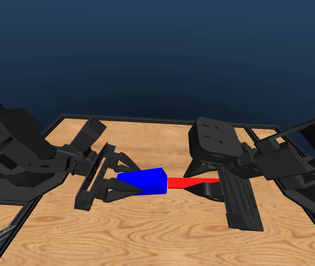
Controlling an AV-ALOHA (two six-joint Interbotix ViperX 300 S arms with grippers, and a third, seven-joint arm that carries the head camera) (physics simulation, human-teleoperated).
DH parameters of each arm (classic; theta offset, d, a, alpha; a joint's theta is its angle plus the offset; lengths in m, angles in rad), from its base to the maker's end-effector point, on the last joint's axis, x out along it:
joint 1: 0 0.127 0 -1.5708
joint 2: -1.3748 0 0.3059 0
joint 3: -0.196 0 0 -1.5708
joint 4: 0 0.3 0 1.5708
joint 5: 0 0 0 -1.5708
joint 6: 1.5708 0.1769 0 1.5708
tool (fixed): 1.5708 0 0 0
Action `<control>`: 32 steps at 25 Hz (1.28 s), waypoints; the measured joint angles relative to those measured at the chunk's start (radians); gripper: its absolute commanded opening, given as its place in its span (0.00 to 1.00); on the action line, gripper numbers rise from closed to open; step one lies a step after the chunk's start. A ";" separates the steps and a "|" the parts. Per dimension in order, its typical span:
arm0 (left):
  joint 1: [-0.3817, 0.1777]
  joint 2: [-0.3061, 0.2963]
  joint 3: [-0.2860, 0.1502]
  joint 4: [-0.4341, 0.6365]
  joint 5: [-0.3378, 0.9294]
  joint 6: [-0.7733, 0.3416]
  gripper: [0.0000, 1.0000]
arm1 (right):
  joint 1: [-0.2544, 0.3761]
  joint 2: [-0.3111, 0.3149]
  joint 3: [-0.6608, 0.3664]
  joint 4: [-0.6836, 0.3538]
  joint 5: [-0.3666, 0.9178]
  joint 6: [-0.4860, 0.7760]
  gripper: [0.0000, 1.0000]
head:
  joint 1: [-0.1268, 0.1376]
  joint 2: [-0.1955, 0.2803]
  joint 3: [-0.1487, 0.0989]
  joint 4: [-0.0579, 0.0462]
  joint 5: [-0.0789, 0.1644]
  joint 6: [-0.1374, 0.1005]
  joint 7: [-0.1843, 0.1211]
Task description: Insert peg into socket
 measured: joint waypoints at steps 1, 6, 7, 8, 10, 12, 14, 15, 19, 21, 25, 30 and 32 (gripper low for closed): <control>-0.002 0.008 0.000 -0.008 -0.003 0.006 0.00 | 0.003 0.009 -0.015 -0.002 0.008 -0.005 0.00 | 0.002 0.000 0.000 0.000 0.001 -0.001 -0.001; -0.011 0.027 -0.001 -0.036 -0.032 0.017 0.00 | 0.004 0.043 -0.065 0.001 0.032 -0.036 0.00 | 0.012 0.000 0.000 0.002 0.004 -0.006 -0.005; -0.011 0.028 0.000 -0.039 -0.028 0.020 0.00 | 0.002 0.049 -0.067 0.003 0.033 -0.040 0.00 | 0.014 0.000 0.000 0.002 0.004 -0.007 -0.005; -0.012 0.028 0.001 -0.042 -0.023 0.026 0.00 | 0.001 0.055 -0.068 0.008 0.031 -0.049 0.00 | 0.017 0.000 0.000 0.003 0.004 -0.007 -0.005; -0.024 0.037 0.006 -0.049 -0.037 0.028 0.00 | -0.002 0.063 -0.069 0.019 0.026 -0.068 0.00 | 0.022 0.000 0.000 0.005 0.005 -0.007 -0.006; -0.035 0.041 0.008 -0.060 -0.045 0.031 0.00 | -0.009 0.067 -0.069 0.031 0.020 -0.091 0.00 | 0.027 0.000 0.000 0.006 0.006 -0.008 -0.007; -0.037 0.036 0.008 -0.061 -0.039 0.036 0.00 | -0.025 0.070 -0.069 0.037 0.019 -0.108 0.00 | 0.031 0.000 0.000 0.007 0.006 -0.009 -0.007; -0.037 0.035 0.008 -0.061 -0.046 0.031 0.00 | -0.036 0.070 -0.069 0.038 0.019 -0.112 0.00 | 0.033 0.000 0.000 0.007 0.007 -0.009 -0.007; -0.035 0.033 0.006 -0.067 -0.061 0.029 0.00 | -0.059 0.070 -0.068 0.053 0.014 -0.135 0.00 | 0.037 0.000 0.000 0.008 0.008 -0.010 -0.010; -0.043 0.041 -0.004 -0.078 -0.083 0.023 0.00 | -0.063 0.077 -0.070 0.061 0.005 -0.145 0.00 | 0.038 0.000 0.000 0.007 0.008 -0.011 -0.011; -0.050 0.062 -0.006 -0.078 -0.087 0.026 0.00 | -0.072 0.106 -0.085 0.086 -0.018 -0.167 0.00 | 0.039 0.000 0.000 0.008 0.008 -0.012 -0.010; -0.028 0.073 -0.024 -0.053 -0.037 0.021 0.00 | -0.084 0.160 -0.133 0.129 -0.034 -0.217 0.00 | 0.041 0.000 0.000 0.008 0.009 -0.013 -0.007; -0.032 0.091 -0.028 -0.037 -0.008 0.018 0.00 | -0.079 0.194 -0.162 0.150 -0.023 -0.253 0.00 | 0.040 0.000 0.000 0.007 0.009 -0.013 -0.005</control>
